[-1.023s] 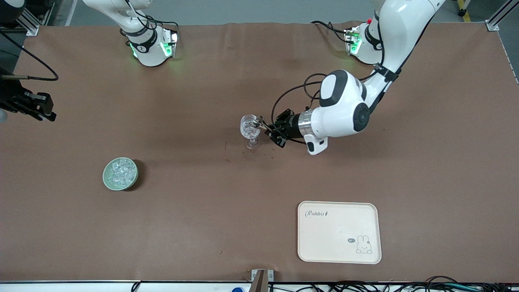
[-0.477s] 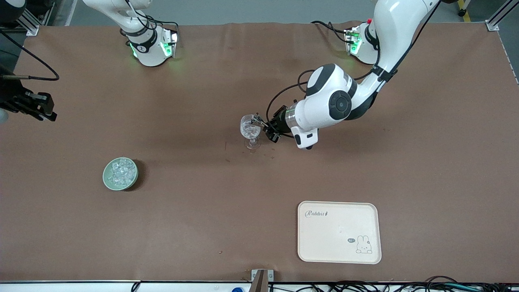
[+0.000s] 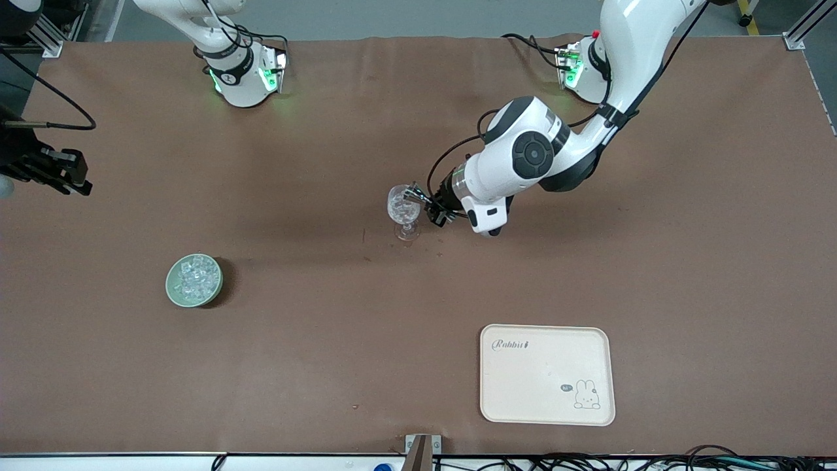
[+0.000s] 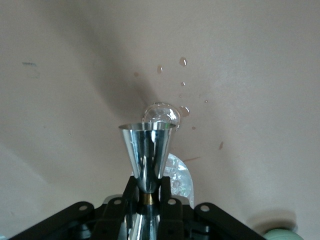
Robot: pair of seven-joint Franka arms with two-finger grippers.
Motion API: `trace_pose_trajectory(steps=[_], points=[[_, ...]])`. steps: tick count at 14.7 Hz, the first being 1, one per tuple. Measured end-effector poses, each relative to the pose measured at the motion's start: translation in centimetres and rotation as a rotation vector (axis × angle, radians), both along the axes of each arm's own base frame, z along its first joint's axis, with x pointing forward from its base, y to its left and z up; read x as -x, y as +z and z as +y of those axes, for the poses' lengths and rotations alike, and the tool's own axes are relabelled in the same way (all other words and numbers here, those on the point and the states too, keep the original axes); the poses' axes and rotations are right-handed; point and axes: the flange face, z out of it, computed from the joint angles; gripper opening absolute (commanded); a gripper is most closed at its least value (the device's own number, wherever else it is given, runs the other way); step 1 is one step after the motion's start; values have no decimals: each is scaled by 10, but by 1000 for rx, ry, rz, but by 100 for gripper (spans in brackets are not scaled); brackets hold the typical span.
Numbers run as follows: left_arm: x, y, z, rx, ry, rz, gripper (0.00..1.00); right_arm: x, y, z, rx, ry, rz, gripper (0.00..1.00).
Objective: Pour wine and add ice with both arms
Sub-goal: 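Tip the jigger upside down over the glass rim with the left gripper, then carry the jigger to the white tray with the left gripper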
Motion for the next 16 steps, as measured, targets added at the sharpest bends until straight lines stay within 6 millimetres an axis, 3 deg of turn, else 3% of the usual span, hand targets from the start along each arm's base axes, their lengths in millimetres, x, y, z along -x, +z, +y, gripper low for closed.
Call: trace_pose_trajectory(steps=[7, 12, 14, 16], points=[[-6, 9, 4, 7, 21, 23, 0, 0, 0, 0, 0, 0, 4, 1], [-14, 19, 19, 171, 35, 137, 0, 2, -2, 5, 0, 5, 22, 1], [-28, 24, 41, 243, 71, 183, 0, 3, -3, 15, -2, -13, 30, 1], [-51, 24, 79, 324, 116, 232, 1, 7, -3, 41, -2, -41, 45, 1]])
